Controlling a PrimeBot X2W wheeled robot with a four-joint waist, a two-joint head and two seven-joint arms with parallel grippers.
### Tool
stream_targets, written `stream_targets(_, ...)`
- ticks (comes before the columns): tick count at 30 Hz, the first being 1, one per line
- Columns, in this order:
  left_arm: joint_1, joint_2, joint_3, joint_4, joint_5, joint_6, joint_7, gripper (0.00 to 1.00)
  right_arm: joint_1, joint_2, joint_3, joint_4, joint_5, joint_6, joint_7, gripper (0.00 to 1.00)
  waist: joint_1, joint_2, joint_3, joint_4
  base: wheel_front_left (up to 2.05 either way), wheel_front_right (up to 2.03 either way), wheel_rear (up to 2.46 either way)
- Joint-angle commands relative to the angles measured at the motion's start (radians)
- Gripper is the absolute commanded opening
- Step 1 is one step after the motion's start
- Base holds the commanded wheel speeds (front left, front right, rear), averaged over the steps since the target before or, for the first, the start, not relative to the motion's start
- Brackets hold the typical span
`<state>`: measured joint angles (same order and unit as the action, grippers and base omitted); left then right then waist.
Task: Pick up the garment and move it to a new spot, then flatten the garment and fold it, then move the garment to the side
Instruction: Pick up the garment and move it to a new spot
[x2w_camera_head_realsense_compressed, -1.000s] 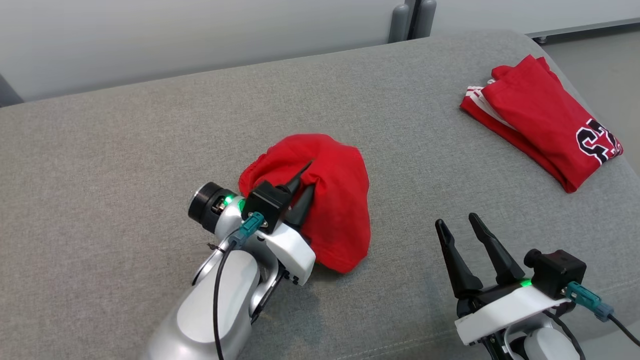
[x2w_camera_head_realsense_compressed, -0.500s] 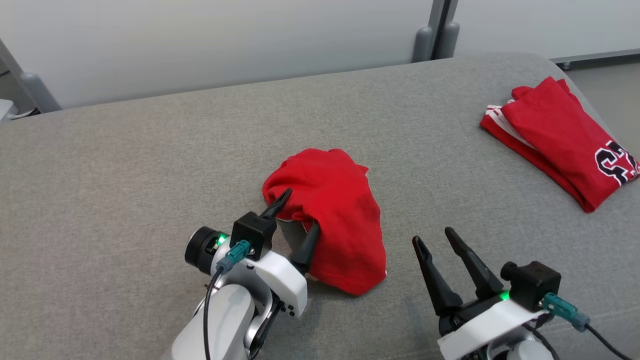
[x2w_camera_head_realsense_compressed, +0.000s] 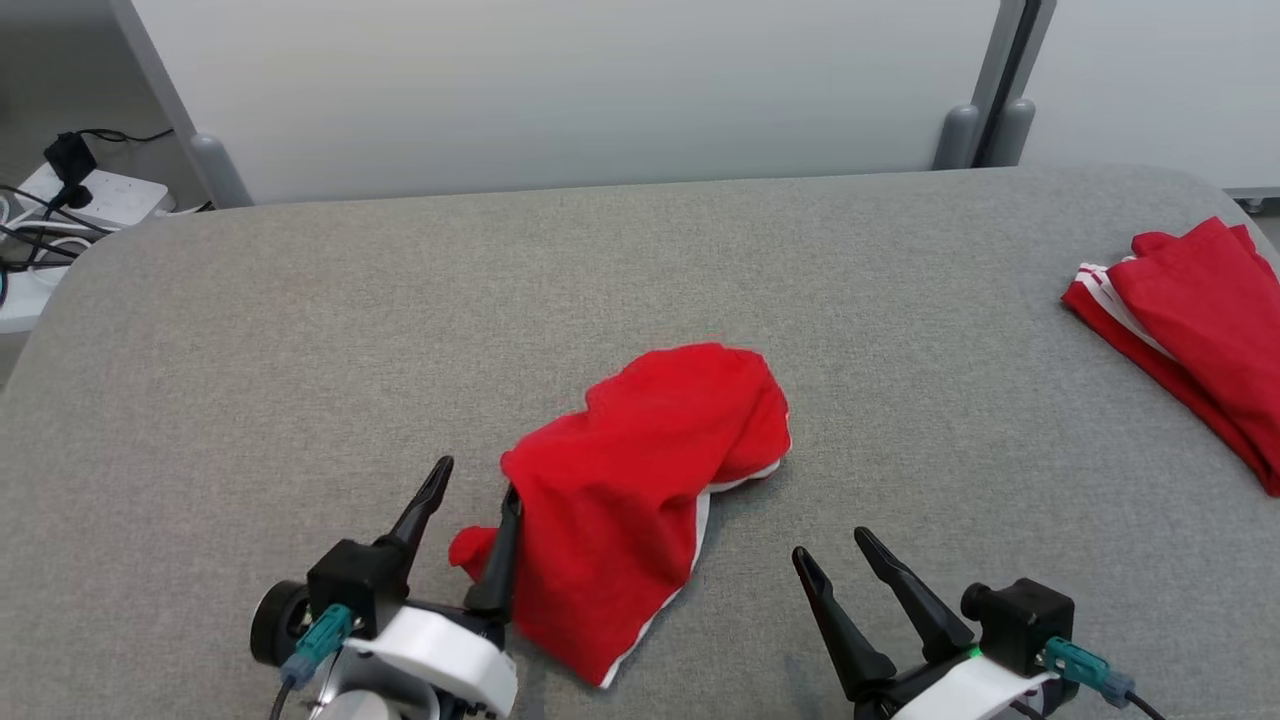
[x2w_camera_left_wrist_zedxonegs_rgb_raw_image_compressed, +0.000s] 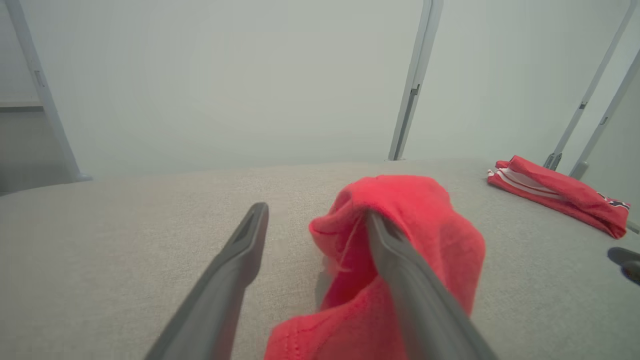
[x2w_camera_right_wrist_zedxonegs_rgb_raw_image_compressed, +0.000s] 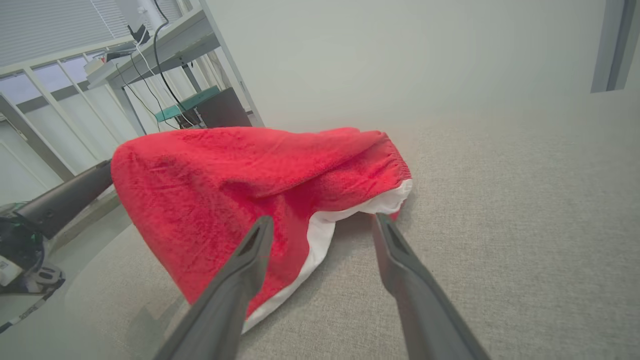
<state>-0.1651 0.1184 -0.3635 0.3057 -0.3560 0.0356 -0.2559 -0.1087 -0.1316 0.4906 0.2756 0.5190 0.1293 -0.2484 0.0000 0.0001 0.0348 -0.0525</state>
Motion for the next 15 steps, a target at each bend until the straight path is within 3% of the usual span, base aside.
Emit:
stream_targets(1,0.096,0.013,0.117,-0.044,0.032,0.007,-0.006,1.0,-0.001,-0.008,0.02,0.0,0.015,0.001,-0.013,1.0,0.0,-0.0001,-0.018,0.017,0.0,0.0,0.0)
stream_targets(7,0.129,0.013,0.16,0.025,0.057,0.013,-0.006,1.0,-0.003,-0.016,0.024,0.011,0.023,0.001,-0.013,1.0,0.0,-0.0001,-0.024,0.022,0.0,0.0,0.0)
stream_targets(15,0.123,-0.007,0.221,-0.043,0.091,0.007,-0.006,1.0,-0.005,-0.018,0.021,0.015,0.026,0.001,-0.013,1.0,0.0,-0.0001,-0.024,0.026,0.0,0.0,0.0)
